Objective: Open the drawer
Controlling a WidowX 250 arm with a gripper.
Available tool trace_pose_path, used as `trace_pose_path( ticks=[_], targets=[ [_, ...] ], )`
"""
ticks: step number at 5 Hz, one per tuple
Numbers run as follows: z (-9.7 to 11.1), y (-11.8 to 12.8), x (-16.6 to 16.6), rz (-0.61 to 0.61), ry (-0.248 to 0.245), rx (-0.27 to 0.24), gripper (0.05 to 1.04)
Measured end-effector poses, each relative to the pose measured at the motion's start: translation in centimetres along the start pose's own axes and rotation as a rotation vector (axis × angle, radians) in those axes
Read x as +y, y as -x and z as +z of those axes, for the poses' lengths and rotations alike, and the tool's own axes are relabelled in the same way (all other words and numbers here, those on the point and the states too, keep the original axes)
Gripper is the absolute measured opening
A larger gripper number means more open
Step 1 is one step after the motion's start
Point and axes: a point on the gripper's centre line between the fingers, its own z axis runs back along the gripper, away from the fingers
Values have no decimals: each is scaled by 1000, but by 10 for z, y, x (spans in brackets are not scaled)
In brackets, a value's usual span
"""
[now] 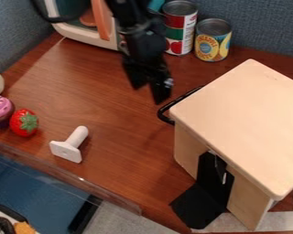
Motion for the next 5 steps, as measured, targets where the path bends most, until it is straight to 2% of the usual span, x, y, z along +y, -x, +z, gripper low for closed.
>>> trace_pose_path(
  ticks=[2, 3, 5],
  targets=[
    [-22, -15, -12, 44, -7, 7, 999],
    [-30, -19, -17, 46, -18, 7, 945],
    [-34, -23, -15, 68, -31, 11, 339]
  ],
)
